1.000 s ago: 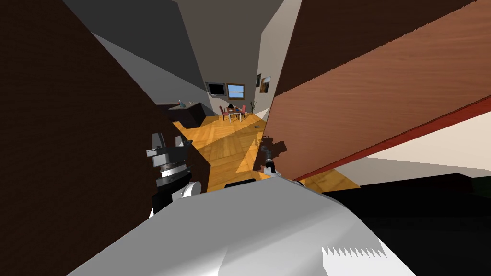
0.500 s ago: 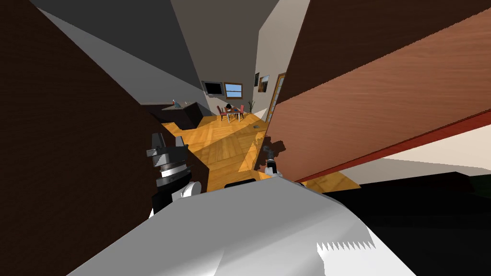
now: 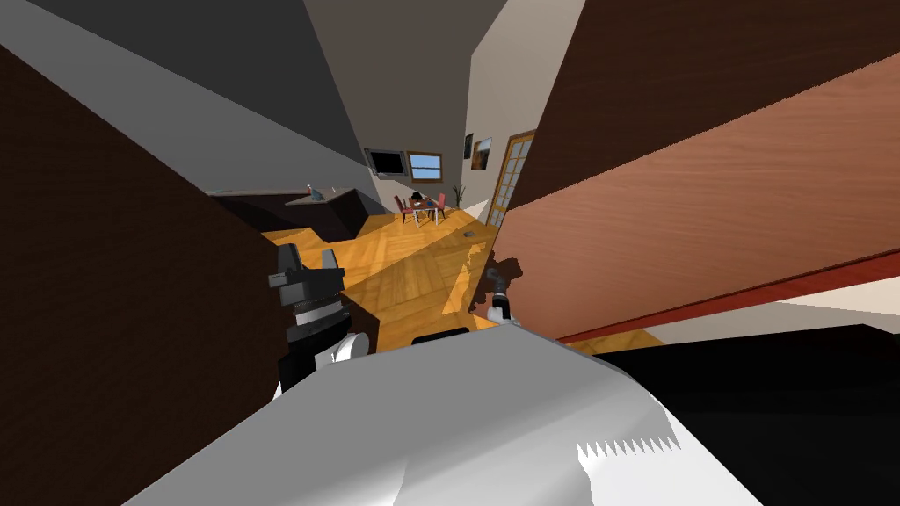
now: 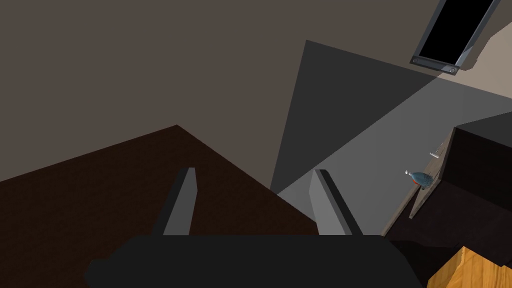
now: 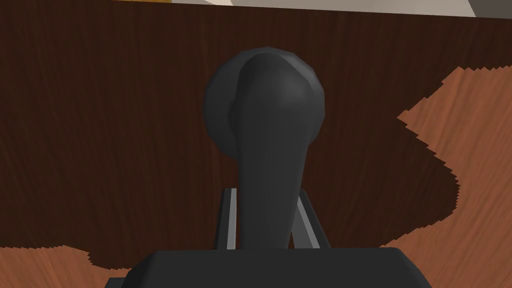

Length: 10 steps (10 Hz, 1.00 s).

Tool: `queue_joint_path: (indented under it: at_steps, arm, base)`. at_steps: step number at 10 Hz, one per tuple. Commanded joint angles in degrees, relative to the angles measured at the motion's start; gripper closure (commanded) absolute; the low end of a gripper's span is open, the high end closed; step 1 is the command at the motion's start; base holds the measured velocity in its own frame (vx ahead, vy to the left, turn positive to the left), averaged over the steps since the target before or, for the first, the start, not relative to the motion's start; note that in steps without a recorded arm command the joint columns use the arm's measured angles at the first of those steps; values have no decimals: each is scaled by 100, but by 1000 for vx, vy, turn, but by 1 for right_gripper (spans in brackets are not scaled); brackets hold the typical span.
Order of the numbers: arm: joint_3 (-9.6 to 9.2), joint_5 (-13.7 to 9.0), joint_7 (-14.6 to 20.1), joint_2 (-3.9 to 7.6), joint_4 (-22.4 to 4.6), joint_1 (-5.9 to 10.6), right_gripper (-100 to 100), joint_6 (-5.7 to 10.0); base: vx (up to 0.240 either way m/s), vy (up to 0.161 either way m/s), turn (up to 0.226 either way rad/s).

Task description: Push the door open

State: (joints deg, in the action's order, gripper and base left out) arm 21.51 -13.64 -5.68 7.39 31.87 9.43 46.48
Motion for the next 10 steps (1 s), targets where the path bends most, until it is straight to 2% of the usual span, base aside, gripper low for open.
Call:
queue_joint_path:
  at_steps: [1,3,4,5,7,10]
  arm:
    - [116,-74,-32,63,-127,75,100,99]
    - [246,-156,-85,84,-135,62,100,113]
    - [246,-156,-85,84,-135,62,100,113]
    - [341,-217,-125,100,-142,53,100,124]
    - [351,-222,-117,105,-166,16,100,112]
    - [556,-354,-202,156,-181,0,100,146]
  base:
    - [180,-13,-38]
    - [207,22,-47]
    - [114,16,-28]
    - [172,27,-32]
    - [150,16,-50]
    - [168,-18,-38]
